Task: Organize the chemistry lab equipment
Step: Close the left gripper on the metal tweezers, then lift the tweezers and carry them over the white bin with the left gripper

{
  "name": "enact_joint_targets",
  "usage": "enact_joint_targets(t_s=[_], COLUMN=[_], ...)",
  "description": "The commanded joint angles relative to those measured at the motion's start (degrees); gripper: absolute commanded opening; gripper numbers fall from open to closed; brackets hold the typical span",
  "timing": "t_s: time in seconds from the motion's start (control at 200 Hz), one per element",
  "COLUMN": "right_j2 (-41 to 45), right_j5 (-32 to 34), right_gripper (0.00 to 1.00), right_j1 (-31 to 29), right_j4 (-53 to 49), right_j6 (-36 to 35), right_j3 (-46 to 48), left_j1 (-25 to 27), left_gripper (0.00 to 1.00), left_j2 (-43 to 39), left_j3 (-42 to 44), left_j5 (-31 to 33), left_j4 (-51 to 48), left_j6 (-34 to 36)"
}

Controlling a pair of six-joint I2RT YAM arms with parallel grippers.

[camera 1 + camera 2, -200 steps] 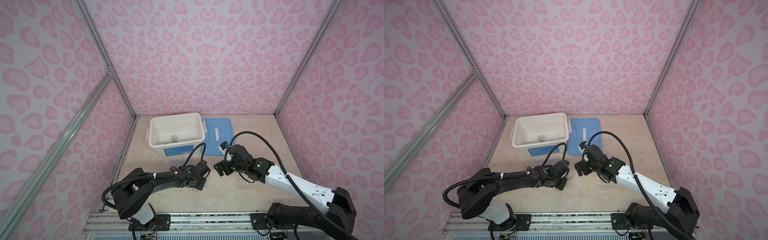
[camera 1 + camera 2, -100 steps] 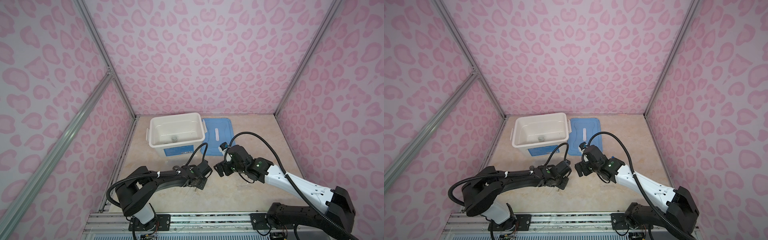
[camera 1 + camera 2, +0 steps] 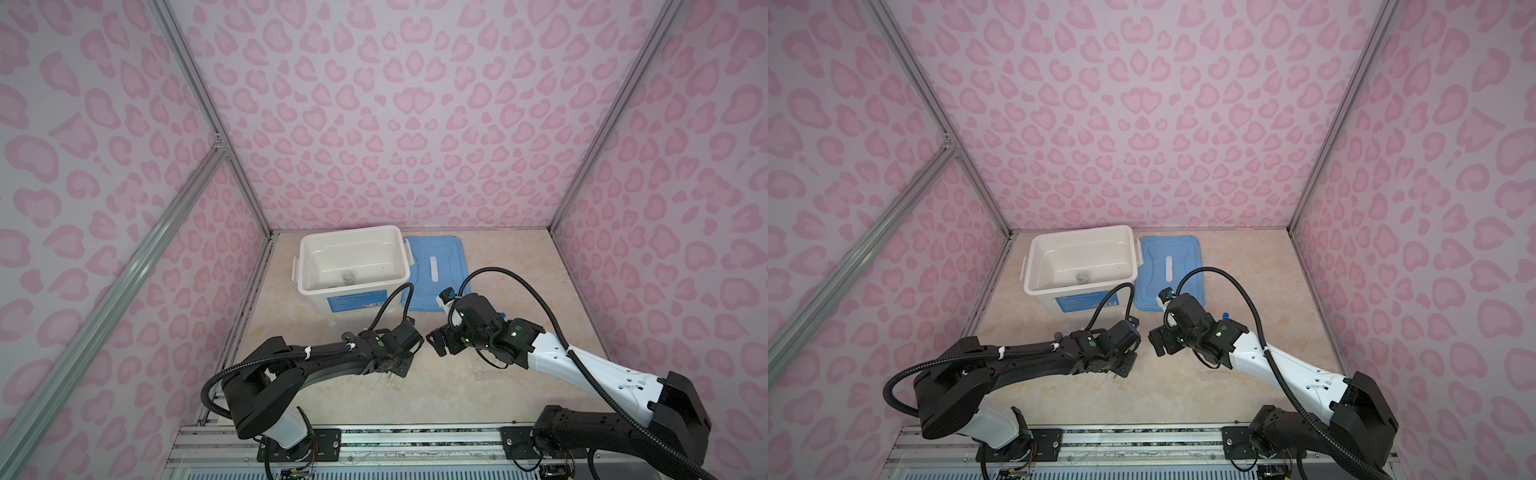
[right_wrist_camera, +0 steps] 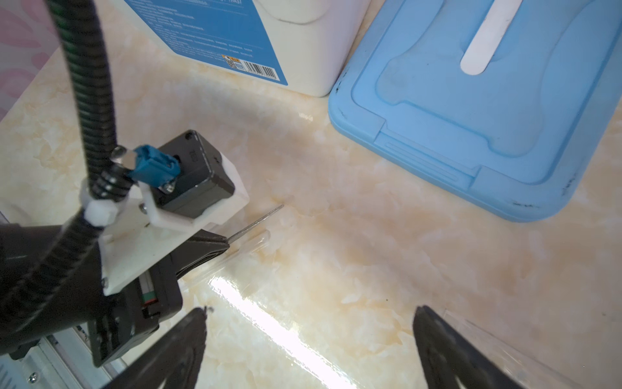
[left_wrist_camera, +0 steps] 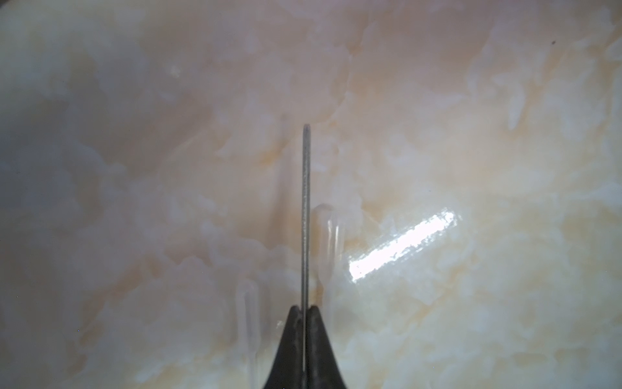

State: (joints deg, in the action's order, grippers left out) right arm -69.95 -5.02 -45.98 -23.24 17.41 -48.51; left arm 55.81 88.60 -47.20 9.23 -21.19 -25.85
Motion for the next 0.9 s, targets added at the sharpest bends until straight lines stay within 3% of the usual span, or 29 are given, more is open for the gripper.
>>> enact_joint_targets(t_s=[0.0, 0.25, 0.45, 0.75, 0.895], right_j2=[0.7, 6.7, 7.1, -3.6, -8.1], right_j5=[-1.8, -2.1, -1.1, -5.1, -4.2], right_gripper=[0.97, 0.97, 0.98, 0.98, 0.98], right_j1=[0.1, 0.2, 1.8, 4.4, 5.2], right_j4=[2.8, 10.1, 10.1, 7.0, 7.7], right_j6=[0.9, 2.6, 3.2, 3.1, 3.0], right_j3=[0.6, 2.9, -1.0, -16.3, -22.3], left_j1=[0.0, -1.2, -8.4, -19.4, -27.3], left_gripper=[0.03, 0.03, 0.03, 0.03, 0.03], left_j2=[-2.9, -14.1, -19.3, -15.9, -10.7], left_j3=[-1.4, -4.7, -12.1, -28.0, -33.9], left_j5=[1.6, 2.7, 0.2, 1.0, -4.5], left_j4=[-1.3, -5.3, -10.2, -17.8, -17.7], left_j6=[-0.9, -2.0, -2.3, -1.2, -0.5])
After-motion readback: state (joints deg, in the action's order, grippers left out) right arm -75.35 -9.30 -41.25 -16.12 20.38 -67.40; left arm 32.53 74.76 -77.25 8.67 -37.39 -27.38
